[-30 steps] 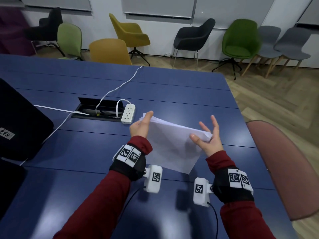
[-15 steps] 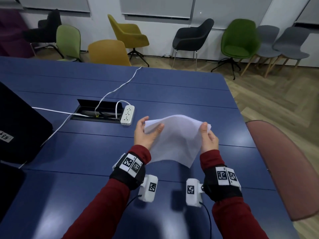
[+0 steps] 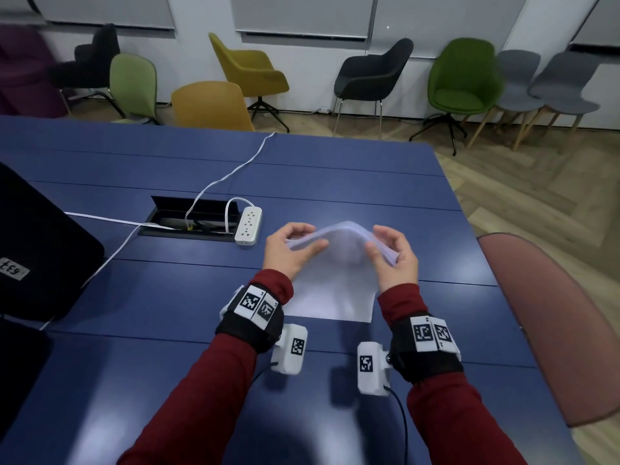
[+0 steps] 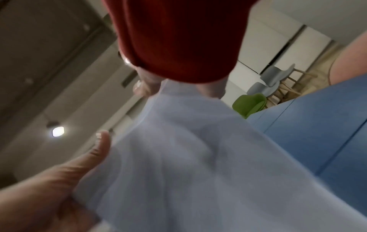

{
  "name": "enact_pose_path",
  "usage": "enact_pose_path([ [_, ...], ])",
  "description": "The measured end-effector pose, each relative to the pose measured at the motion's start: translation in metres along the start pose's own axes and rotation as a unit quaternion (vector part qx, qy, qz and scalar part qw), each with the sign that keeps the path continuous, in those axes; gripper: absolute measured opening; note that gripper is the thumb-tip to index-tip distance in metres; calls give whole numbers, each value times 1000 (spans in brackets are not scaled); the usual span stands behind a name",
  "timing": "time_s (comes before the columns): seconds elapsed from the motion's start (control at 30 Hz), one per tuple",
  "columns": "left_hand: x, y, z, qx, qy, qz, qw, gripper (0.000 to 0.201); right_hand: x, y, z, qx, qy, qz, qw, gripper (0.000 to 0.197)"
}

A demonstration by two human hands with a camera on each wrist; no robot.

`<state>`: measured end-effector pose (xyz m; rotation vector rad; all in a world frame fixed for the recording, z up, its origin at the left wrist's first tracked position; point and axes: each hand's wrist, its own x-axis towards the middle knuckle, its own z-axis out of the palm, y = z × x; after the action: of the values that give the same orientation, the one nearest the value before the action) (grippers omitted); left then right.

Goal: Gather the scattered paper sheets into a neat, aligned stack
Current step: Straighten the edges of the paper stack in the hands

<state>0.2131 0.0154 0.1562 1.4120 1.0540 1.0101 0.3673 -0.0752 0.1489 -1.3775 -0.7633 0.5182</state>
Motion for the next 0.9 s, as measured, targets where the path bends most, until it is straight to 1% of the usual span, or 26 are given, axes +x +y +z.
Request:
enact_pose_path([
  [0.07, -3, -8, -2, 30, -4, -6, 1000, 16, -5, 18, -4, -65, -36, 15, 997, 30],
  [0.1, -4, -10, -4, 43, 7, -5, 999, 14, -7, 26, -7, -96, -41, 19, 994, 29],
  [0.17, -4, -6, -5, 59, 20, 10, 998, 10, -7, 28, -12, -138, -27, 8, 990, 22],
  [0.23, -5, 10, -5, 46, 34, 38, 998, 13, -2, 11, -13, -146, -2, -30, 989, 18],
  [0.3, -5, 32, -4, 23, 53, 84, 995, 16, 3, -17, -12, -131, 18, -82, 988, 15],
  [0.37, -8, 55, -7, 14, 60, 127, 990, 22, 8, -42, -15, -98, 11, -114, 989, 12],
  [0.43, -9, 68, -14, 17, 51, 142, 988, 23, 10, -57, -19, -94, -17, -123, 988, 11],
  [0.47, -9, 67, -16, 15, 41, 135, 990, 19, 10, -59, -20, -105, -34, -117, 987, 10],
  [0.53, -12, 55, -19, 13, 26, 102, 994, 15, 9, -51, -20, -161, -57, -88, 981, 12],
  [0.6, -15, 32, -20, 27, 21, 57, 998, 16, 8, -38, -17, -218, -75, -56, 971, 10],
  [0.63, -16, 21, -20, 34, 16, 37, 999, 15, 7, -33, -15, -227, -89, -47, 969, 10],
  [0.7, -16, 10, -23, 27, 14, 10, 999, 20, 7, -30, -10, -247, -128, -51, 959, 15],
  [0.77, -12, 8, -29, -6, 17, -1, 1000, 25, 9, -32, -9, -313, -159, -69, 934, 19],
  [0.8, -10, 9, -32, -19, 18, -2, 1000, 24, 11, -33, -8, -349, -164, -77, 919, 21],
  [0.87, -6, 9, -37, -15, 21, 8, 1000, 15, 13, -36, -8, -412, -165, -68, 893, 22],
  [0.9, -4, 9, -38, -2, 25, 15, 1000, 14, 13, -39, -7, -439, -164, -55, 882, 23],
])
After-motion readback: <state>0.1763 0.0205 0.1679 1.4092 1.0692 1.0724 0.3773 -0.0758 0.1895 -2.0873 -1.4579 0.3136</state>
